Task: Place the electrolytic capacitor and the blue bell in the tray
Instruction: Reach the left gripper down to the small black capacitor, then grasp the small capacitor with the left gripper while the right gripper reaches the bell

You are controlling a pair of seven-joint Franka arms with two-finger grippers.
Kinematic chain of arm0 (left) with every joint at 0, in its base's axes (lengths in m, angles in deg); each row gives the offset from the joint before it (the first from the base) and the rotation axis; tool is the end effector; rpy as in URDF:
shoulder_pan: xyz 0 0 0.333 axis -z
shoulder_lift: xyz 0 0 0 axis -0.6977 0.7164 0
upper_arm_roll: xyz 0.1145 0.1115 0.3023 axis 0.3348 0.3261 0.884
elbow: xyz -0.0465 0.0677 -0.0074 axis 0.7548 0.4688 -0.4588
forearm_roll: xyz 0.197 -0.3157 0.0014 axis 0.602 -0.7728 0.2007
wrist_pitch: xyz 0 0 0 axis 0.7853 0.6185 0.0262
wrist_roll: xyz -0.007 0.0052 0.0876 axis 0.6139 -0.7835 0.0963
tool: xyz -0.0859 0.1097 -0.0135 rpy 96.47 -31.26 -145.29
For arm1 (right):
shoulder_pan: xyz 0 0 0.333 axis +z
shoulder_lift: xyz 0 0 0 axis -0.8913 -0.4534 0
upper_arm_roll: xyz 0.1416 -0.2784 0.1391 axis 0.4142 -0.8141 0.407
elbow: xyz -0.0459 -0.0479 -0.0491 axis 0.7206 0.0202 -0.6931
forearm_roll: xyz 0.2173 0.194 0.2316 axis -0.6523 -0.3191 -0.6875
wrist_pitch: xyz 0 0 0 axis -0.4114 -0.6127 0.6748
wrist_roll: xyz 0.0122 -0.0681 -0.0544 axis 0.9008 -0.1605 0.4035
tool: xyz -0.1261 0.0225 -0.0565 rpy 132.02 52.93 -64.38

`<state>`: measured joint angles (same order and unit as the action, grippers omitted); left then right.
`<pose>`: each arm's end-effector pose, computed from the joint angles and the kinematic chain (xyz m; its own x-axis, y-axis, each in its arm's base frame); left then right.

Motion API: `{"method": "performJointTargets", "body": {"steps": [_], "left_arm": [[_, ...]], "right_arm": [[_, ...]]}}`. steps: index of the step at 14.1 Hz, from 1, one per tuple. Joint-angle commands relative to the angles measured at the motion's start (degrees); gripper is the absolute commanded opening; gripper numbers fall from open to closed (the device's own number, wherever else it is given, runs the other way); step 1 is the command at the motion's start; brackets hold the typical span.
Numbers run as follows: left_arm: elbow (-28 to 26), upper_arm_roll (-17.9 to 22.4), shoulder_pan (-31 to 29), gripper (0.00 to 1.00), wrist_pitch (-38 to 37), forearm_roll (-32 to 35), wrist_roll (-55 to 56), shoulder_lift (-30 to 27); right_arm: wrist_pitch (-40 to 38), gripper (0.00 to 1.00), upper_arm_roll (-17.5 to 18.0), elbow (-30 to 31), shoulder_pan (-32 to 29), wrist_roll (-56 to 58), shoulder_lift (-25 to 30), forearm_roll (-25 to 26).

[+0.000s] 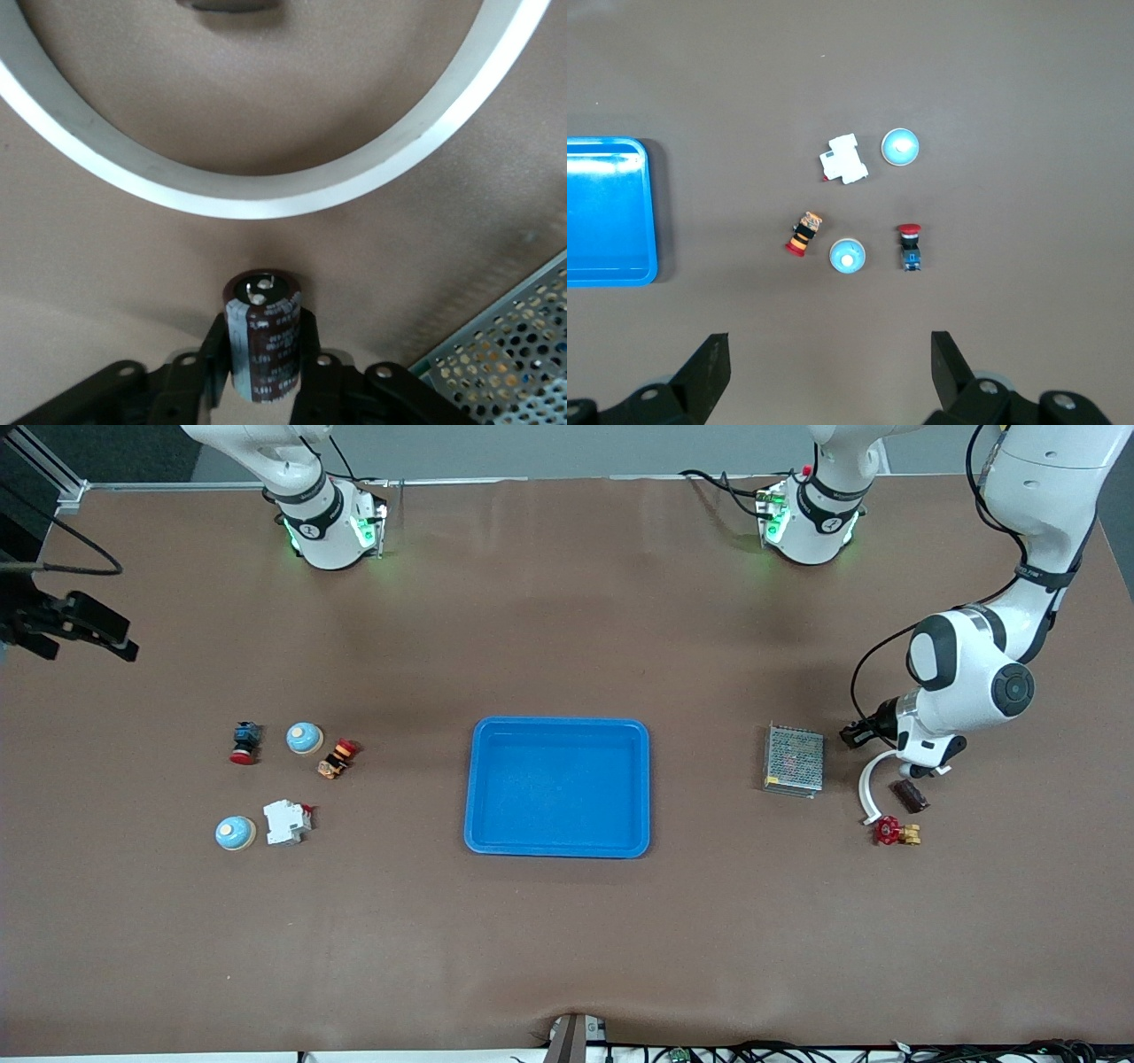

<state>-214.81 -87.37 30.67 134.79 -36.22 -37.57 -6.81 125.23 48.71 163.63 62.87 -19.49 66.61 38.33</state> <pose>0.4926 0.0392 0.1826 0.8370 0.4920 -0.2395 0.5123 -0.8584 0.0270 0.5291 -0.0057 0.6188 0.9993 -0.0362 -0.0033 -0.0362 -0.9993 -0.0125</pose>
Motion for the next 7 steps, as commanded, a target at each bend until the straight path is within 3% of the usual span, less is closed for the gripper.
{"method": "performJointTargets", "body": {"steps": [1,4,7], "left_arm": [[0.8,-0.5,0.65,0.0,1.18,-1.06,0.37,0.92],[2.9,-1.64,1.18,0.0,0.57,-1.06,0.46,-0.05],[4.66,-4.01,1.18,0.0,0.39,-0.71,0.2,-1.62]], "right_arm": [[6.87,1.0,0.03,5.54,0.43,-0.31,-1.06,-0.41],[15.65,1.0,-0.06,13.27,0.78,-0.31,-1.41,-0.41],[17.0,1.0,-0.06,15.06,-0.35,0.39,-5.53,-0.32]]}}
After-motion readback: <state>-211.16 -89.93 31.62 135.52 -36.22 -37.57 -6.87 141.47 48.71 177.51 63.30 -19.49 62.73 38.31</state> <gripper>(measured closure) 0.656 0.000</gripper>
